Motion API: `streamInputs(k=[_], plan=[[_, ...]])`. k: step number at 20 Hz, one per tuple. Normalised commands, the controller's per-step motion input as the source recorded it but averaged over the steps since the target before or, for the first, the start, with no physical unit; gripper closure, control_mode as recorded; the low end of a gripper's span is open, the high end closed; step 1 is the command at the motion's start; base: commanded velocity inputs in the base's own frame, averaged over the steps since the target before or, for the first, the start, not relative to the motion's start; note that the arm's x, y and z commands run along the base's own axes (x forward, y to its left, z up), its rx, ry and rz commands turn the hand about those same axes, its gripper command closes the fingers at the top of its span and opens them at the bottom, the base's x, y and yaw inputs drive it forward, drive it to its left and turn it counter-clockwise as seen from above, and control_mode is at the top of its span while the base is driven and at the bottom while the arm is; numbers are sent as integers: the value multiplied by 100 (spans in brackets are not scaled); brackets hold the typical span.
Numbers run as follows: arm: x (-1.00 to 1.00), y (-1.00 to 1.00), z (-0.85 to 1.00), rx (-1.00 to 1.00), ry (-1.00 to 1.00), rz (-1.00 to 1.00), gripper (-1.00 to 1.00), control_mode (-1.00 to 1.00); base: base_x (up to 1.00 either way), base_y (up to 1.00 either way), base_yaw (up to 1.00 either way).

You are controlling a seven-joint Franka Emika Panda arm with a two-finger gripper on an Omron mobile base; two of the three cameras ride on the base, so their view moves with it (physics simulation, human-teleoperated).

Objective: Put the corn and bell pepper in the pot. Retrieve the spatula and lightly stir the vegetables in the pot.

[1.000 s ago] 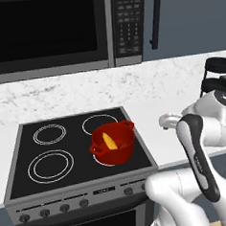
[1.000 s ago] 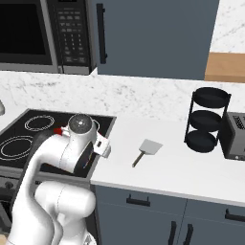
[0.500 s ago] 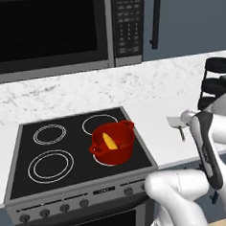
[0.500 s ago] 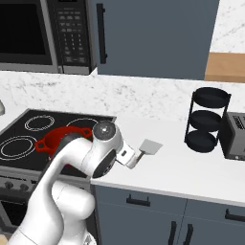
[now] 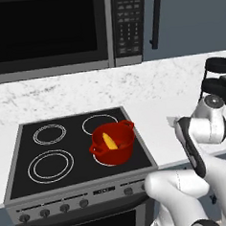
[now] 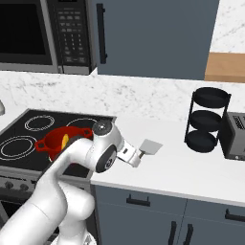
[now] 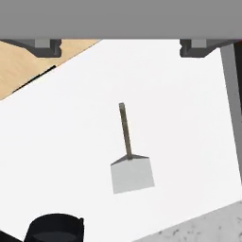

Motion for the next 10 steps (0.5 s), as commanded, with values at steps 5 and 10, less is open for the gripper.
streamInputs(k=[5, 10], plan=[[28, -26, -9, 0, 16, 0, -100, -100, 0, 0, 0], [25, -28, -32, 0, 10, 0, -100, -100, 0, 0, 0]])
